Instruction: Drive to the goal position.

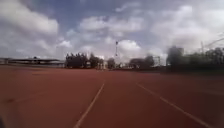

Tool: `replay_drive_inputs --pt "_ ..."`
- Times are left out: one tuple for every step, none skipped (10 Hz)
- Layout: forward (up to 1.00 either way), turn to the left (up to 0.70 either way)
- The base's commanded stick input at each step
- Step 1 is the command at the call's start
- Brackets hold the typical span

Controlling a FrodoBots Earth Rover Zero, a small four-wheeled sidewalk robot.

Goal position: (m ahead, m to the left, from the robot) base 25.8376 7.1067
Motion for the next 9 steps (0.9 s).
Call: replay_drive_inputs --pt "0.70 -0.07" --pt "0.70 -0.20" --pt "0.70 -0.34" --pt "0.70 -0.35" --pt "0.70 -0.35" --pt "0.70 -0.35" --pt "0.70 -0.35" --pt "0.70 -0.35" --pt "0.70 -0.35"
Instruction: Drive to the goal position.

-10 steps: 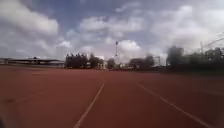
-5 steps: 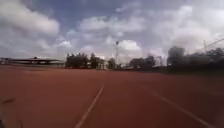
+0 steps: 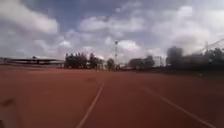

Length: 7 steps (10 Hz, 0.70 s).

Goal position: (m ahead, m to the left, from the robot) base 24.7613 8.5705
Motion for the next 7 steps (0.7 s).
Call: replay_drive_inputs --pt "0.70 -0.14" --pt "0.70 0.00" --pt "0.70 0.00" --pt "0.70 0.00" --pt "0.70 0.00" --pt "0.70 0.00" --pt "0.70 0.00"
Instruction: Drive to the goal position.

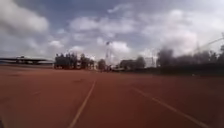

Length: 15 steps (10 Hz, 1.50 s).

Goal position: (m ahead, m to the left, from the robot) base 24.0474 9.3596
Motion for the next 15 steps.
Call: replay_drive_inputs --pt "0.70 0.00" --pt "0.70 0.00" --pt "0.70 0.00" --pt "0.70 0.00" --pt "0.70 0.00" --pt "0.70 0.00" --pt "0.70 0.00" --pt "0.70 0.00" --pt "0.70 0.00" --pt "0.70 0.00" --pt "0.70 0.00" --pt "0.70 0.00" --pt "0.70 0.00" --pt "0.70 0.00" --pt "0.70 0.00"
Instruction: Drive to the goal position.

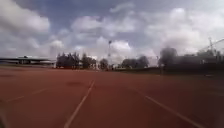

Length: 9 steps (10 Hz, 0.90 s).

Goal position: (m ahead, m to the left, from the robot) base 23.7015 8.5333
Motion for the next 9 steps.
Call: replay_drive_inputs --pt "0.70 0.00" --pt "0.70 0.00" --pt "0.70 0.00" --pt "0.70 0.00" --pt "0.70 0.00" --pt "0.70 0.00" --pt "0.70 0.00" --pt "0.70 0.00" --pt "0.70 0.00"
